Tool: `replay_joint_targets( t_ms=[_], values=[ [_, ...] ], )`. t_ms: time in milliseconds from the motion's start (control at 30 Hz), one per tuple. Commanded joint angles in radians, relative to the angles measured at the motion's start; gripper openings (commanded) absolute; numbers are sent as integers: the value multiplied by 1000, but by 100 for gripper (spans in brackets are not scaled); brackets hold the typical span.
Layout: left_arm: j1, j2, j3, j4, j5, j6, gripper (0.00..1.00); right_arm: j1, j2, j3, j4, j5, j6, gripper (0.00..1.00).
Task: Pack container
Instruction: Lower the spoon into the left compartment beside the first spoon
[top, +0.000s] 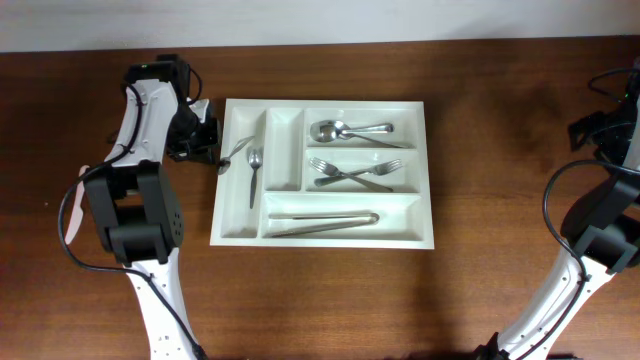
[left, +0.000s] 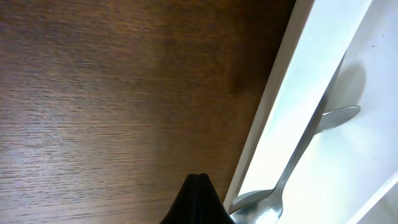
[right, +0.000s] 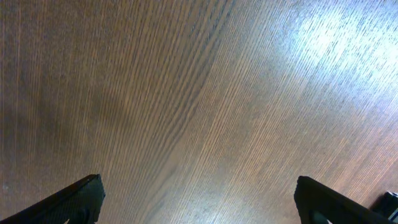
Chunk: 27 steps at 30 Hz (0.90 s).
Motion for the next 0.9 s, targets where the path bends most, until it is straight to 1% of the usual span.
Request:
replay_joint_targets(
  t_ms=[0,67,467,633,867],
  values=[
    [3,6,-2,-15,28,24,2,4,-42,7,1,10,0,98],
    [3,6,-2,-28,69,51,2,4,-42,7,0,9,0,99],
    [4,5,-2,-68,69,56,2,4,-42,7,1,9,0,99],
    [4,3,-2,-82,93,98,2,4,-42,7,0,9,0,99],
    [4,-58,-1,-67,95,106,2,4,-42,7,0,9,0,99]
  ],
)
